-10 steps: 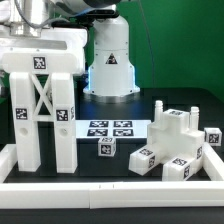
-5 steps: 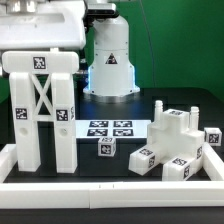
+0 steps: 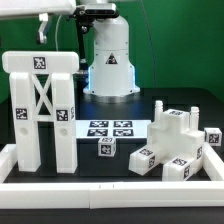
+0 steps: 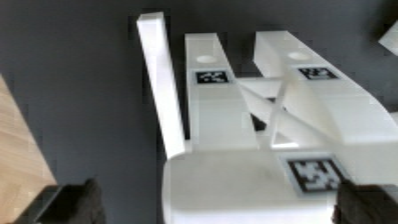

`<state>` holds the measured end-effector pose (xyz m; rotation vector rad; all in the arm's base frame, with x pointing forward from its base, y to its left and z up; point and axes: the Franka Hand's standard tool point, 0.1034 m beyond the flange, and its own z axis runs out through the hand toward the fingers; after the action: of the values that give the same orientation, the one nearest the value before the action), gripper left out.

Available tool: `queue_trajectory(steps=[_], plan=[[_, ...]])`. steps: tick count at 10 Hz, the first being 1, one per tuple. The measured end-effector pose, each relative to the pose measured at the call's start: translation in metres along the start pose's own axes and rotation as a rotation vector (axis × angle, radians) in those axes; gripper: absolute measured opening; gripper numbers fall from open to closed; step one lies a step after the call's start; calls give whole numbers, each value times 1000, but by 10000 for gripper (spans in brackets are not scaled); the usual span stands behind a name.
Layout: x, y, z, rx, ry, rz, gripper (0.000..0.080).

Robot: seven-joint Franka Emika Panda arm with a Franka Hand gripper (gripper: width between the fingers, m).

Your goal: Assemble chair

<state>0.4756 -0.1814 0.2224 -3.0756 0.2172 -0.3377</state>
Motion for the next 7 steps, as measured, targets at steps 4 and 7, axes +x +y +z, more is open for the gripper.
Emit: queue_trajectory(steps=[4,7], plan=[[47,-6,-4,15,-310,-27,649],[78,-14,16,9,-497,-51,649]])
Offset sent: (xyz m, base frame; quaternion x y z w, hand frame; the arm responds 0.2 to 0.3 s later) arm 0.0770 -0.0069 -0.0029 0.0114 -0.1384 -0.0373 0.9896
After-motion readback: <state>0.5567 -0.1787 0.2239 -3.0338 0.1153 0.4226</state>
